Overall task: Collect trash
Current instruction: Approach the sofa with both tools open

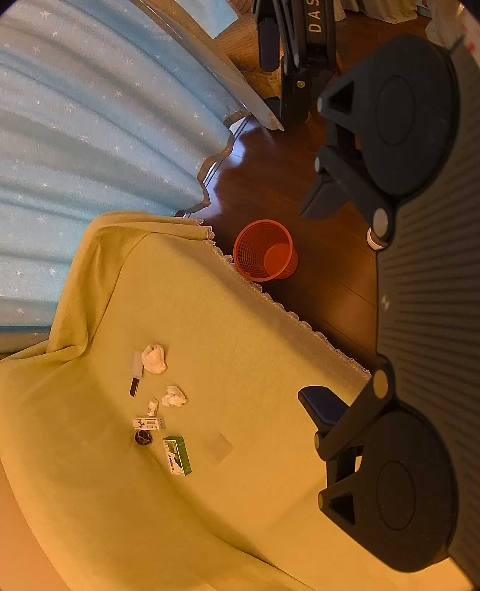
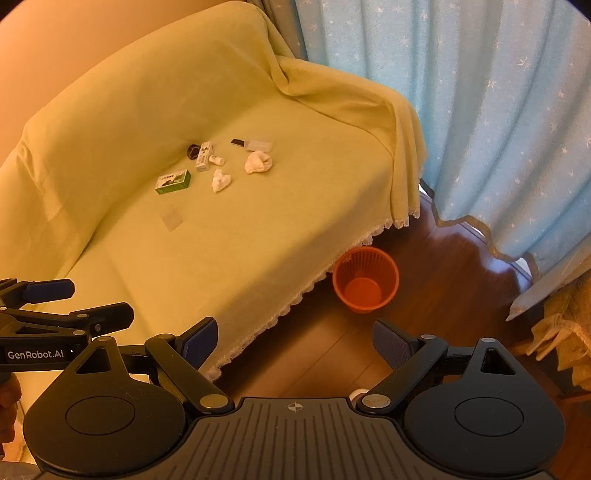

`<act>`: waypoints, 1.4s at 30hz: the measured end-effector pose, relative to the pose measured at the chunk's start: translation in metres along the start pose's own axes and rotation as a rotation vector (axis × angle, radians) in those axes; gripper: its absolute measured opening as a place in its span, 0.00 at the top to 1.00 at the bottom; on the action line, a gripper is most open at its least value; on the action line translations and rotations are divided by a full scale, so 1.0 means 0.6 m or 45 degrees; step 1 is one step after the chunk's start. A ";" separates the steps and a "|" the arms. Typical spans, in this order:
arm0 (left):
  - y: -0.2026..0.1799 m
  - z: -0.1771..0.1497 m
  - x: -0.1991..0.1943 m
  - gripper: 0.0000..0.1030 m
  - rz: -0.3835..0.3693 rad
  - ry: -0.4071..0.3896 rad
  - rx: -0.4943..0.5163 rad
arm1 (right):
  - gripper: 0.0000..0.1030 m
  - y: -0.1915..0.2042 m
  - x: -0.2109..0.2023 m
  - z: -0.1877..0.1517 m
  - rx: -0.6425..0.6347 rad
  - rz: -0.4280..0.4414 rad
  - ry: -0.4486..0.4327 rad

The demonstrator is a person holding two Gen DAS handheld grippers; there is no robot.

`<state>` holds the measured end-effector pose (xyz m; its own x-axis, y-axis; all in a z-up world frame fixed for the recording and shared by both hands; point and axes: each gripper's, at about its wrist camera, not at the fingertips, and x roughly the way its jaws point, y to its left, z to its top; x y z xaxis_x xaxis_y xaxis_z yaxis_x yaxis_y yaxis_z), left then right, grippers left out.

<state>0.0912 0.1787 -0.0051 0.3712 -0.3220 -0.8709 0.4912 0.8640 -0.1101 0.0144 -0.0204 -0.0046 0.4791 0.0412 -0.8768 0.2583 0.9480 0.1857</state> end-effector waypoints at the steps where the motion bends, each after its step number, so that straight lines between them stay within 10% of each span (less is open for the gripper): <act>1: -0.004 0.003 0.001 0.08 0.002 0.003 -0.003 | 0.14 -0.004 0.001 0.002 -0.003 0.000 0.001; 27: -0.093 0.108 0.116 0.08 0.100 0.051 -0.133 | 0.14 -0.177 0.065 0.114 -0.093 0.023 0.086; 42: 0.037 0.125 0.266 0.08 0.301 -0.016 -0.232 | 0.30 -0.348 0.230 0.122 0.155 -0.033 0.084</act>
<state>0.2204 0.1177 -0.1107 0.4689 -0.1075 -0.8767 0.2409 0.9705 0.0098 0.0878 -0.2357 -0.1317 0.4156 0.0415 -0.9086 0.3721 0.9038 0.2115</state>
